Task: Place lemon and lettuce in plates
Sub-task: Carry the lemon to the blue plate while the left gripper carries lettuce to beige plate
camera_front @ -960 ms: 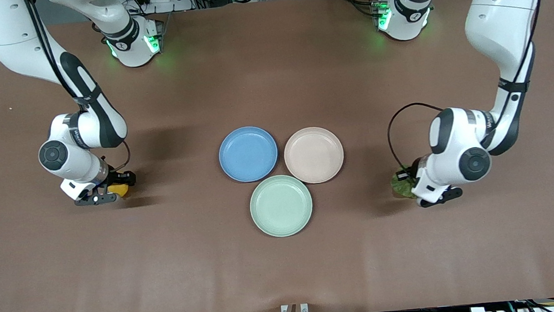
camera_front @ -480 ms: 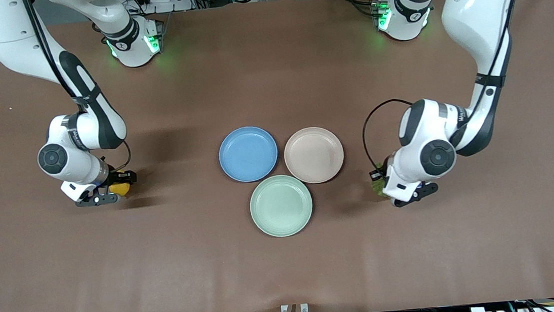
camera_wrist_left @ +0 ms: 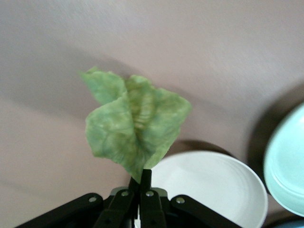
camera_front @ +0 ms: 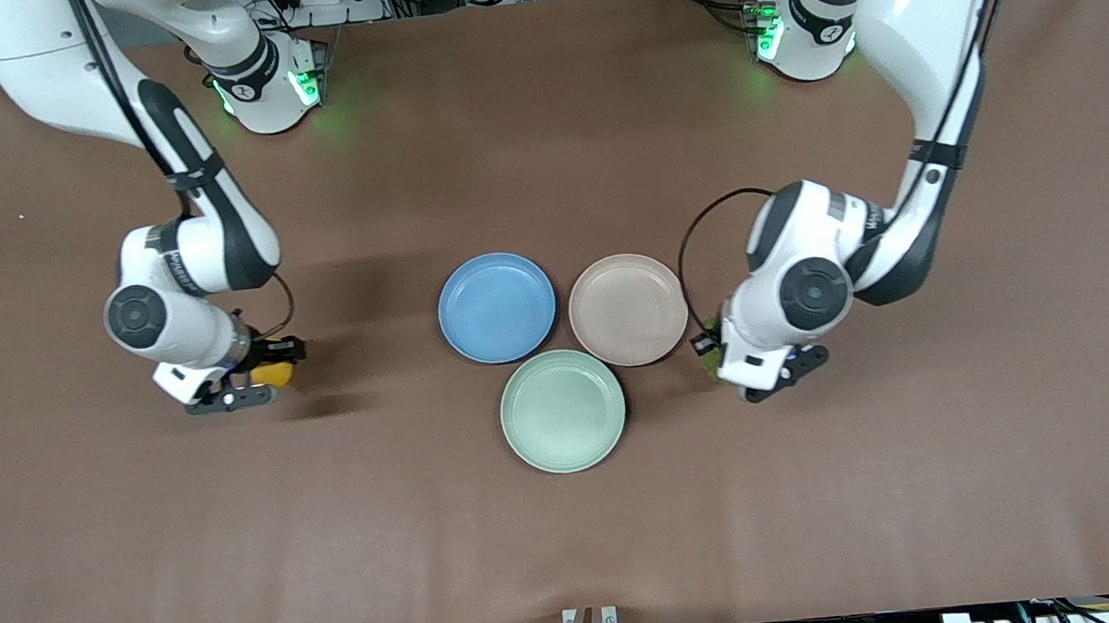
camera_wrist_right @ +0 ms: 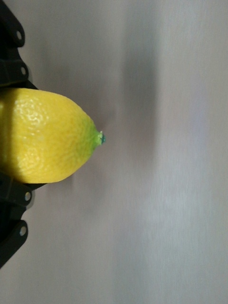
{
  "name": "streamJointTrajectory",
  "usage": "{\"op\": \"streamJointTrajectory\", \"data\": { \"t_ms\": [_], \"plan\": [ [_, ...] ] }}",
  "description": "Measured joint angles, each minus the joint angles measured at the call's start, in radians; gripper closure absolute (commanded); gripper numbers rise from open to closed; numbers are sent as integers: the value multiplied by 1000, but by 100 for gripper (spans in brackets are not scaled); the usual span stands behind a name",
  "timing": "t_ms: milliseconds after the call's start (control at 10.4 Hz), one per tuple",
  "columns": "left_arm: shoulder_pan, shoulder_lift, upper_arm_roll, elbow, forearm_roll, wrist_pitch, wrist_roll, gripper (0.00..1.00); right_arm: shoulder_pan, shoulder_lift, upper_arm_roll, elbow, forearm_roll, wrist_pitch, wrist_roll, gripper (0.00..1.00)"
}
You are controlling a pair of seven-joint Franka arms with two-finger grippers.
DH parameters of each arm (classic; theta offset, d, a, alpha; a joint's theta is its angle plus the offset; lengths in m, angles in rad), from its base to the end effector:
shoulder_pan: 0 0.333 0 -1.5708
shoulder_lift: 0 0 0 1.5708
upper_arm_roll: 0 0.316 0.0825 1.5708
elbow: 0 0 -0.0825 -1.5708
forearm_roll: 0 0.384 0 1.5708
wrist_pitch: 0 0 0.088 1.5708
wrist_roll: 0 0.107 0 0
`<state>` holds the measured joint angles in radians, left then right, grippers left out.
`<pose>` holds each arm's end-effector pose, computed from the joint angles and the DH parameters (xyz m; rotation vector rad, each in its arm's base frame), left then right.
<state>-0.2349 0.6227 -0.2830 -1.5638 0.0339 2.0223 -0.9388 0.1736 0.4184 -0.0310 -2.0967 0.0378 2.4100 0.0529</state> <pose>0.6068 -0.3133 0.2807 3.0409 0.6849 -0.3063 0.5662 0.0815 0.2100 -3.1350 -0.0976 0.1653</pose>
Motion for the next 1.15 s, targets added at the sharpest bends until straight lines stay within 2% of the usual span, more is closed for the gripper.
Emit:
{"op": "streamJointTrajectory", "data": {
  "t_ms": [192, 672, 960, 1152],
  "plan": [
    [-47, 4, 0, 6, 0, 0, -68, 100, 43, 0, 30, 18, 4, 0, 91, 95],
    [-98, 30, 0, 27, 0, 2, -149, 100, 227, 9, 58, 75, 16, -1, 342, 91],
    [-104, 48, 2, 34, 0, 29, -153, 100, 340, 83, 60, 148, 65, 0, 380, 91],
    [-110, 57, 1, 37, 0, 37, -167, 100, 389, 132, 60, 209, 67, 0, 392, 90]
  ]
}}
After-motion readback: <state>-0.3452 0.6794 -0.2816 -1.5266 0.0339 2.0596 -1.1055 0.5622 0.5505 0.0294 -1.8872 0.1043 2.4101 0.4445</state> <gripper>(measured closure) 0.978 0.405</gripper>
